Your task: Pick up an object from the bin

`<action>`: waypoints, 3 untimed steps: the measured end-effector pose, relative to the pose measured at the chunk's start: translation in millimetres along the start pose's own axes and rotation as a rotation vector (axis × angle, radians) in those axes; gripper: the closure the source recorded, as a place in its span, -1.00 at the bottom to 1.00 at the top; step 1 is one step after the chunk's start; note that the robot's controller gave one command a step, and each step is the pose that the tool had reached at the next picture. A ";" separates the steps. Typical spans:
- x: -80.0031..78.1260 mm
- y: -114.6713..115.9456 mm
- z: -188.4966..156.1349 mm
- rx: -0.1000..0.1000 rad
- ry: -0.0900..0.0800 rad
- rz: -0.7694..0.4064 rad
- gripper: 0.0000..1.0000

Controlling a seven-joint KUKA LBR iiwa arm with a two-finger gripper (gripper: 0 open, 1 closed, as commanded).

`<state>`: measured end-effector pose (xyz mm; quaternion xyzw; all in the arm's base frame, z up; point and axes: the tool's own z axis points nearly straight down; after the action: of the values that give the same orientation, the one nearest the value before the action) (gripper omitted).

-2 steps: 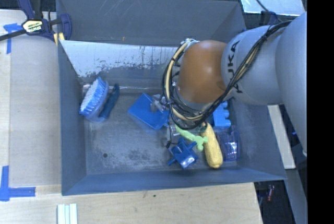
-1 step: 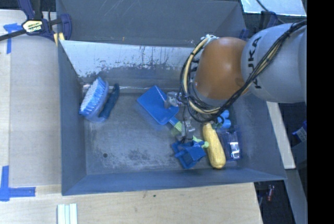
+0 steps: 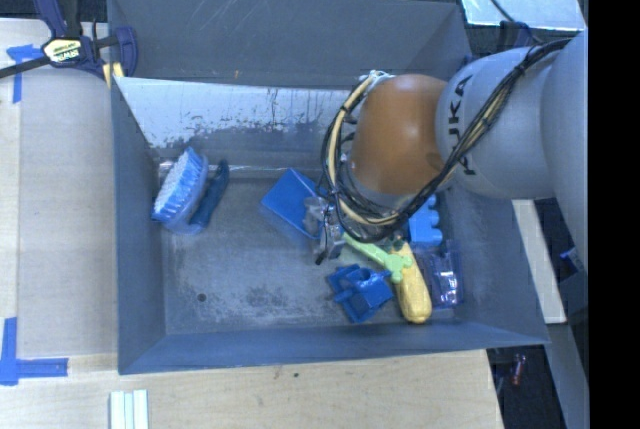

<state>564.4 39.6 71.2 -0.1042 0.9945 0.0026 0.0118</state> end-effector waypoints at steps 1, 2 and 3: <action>0.0 0.0 0.0 0.000 0.000 0.001 1.00; -6.7 -13.9 0.7 -0.001 -0.002 0.025 1.00; -5.5 -13.2 0.1 0.000 -0.004 0.016 1.00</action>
Offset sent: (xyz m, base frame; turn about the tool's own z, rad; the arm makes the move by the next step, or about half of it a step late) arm 0.0087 -0.0123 -0.0012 0.0226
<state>572.5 27.8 71.2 -0.0960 0.9953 0.0030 0.0140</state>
